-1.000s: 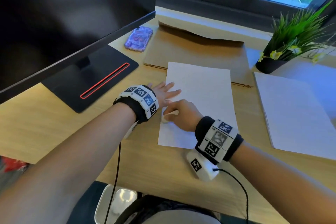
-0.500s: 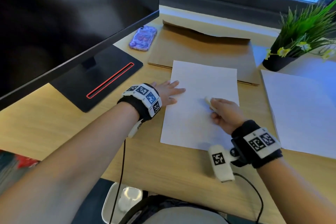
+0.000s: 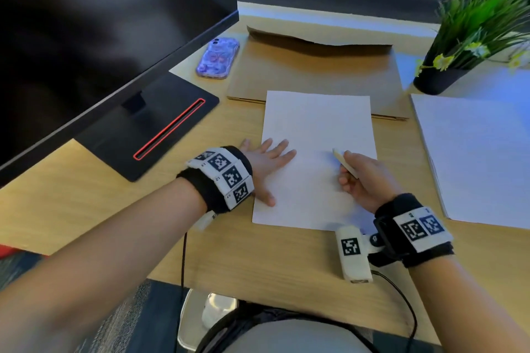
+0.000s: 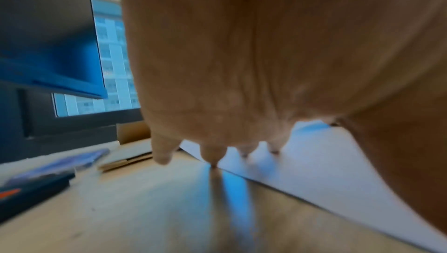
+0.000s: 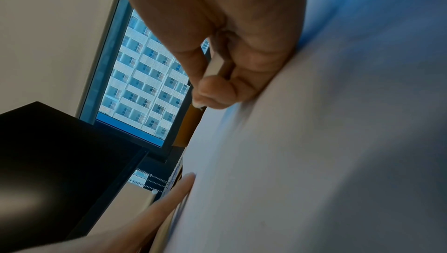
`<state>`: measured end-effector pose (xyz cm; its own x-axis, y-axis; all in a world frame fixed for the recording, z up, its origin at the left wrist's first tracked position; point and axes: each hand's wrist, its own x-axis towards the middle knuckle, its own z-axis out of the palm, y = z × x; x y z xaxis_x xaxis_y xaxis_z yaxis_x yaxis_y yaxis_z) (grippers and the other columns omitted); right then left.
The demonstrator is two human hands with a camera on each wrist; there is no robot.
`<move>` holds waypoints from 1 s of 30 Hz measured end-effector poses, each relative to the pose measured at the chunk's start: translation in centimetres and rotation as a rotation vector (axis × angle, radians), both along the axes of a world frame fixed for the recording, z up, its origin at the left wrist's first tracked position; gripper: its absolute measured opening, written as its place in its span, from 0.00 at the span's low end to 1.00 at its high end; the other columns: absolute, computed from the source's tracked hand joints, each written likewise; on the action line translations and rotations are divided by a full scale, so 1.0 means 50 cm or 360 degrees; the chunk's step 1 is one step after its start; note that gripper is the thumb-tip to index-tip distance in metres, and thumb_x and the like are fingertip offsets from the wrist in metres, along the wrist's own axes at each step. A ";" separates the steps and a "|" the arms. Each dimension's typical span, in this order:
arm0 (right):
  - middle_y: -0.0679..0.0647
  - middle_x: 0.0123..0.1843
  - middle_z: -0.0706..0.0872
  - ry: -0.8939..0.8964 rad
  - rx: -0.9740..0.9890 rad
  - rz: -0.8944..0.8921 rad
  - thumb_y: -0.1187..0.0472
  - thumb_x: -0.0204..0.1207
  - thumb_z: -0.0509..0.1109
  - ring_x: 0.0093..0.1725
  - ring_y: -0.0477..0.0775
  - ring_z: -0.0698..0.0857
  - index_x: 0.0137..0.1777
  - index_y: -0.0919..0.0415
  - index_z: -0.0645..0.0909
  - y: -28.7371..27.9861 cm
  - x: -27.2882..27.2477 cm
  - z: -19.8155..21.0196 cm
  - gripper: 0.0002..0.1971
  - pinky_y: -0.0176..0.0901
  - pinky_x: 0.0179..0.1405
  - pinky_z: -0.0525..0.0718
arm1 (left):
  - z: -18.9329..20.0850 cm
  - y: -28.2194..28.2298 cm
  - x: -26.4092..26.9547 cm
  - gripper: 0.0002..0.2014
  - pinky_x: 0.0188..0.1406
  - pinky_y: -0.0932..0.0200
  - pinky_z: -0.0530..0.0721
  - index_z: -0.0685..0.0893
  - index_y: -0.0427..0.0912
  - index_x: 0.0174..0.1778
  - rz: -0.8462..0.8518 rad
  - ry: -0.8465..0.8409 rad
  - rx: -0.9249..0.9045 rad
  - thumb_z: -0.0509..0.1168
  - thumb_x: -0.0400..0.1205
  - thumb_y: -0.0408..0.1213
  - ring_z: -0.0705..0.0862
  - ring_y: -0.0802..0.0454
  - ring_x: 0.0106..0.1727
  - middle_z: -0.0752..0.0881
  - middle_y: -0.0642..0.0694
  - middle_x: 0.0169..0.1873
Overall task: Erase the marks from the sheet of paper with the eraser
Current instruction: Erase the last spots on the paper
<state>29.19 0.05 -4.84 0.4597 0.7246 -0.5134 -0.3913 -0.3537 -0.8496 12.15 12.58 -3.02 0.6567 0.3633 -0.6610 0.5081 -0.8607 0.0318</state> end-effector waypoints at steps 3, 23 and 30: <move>0.54 0.32 0.71 -0.0011 -0.0008 0.0027 0.60 0.85 0.58 0.23 0.47 0.72 0.40 0.61 0.73 0.000 0.000 0.001 0.12 0.35 0.18 0.70 | 0.024 0.025 -0.004 0.59 0.76 0.29 0.42 0.31 0.57 0.80 -0.0057 0.0185 0.0011 0.74 0.71 0.55 0.36 0.45 0.83 0.30 0.54 0.80; 0.51 0.28 0.77 -0.0681 -0.0149 0.0504 0.58 0.79 0.69 0.26 0.46 0.75 0.55 0.62 0.84 0.000 -0.015 0.012 0.10 0.35 0.24 0.73 | -0.001 -0.017 0.034 0.55 0.79 0.35 0.38 0.40 0.53 0.83 0.0089 -0.0320 -0.0069 0.70 0.71 0.62 0.35 0.48 0.83 0.35 0.47 0.82; 0.52 0.55 0.85 -0.1526 -0.0352 0.1094 0.57 0.77 0.71 0.50 0.45 0.78 0.58 0.60 0.85 0.025 -0.059 0.042 0.12 0.34 0.48 0.69 | -0.017 -0.021 0.048 0.67 0.78 0.31 0.40 0.27 0.56 0.79 -0.0062 -0.0095 0.0029 0.74 0.62 0.66 0.31 0.41 0.81 0.26 0.42 0.79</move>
<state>26.24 1.29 -2.74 0.2748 0.9075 -0.3179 0.6953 -0.4159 -0.5862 14.54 11.53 -3.86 0.7085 0.3486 -0.6136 0.4721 -0.8804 0.0450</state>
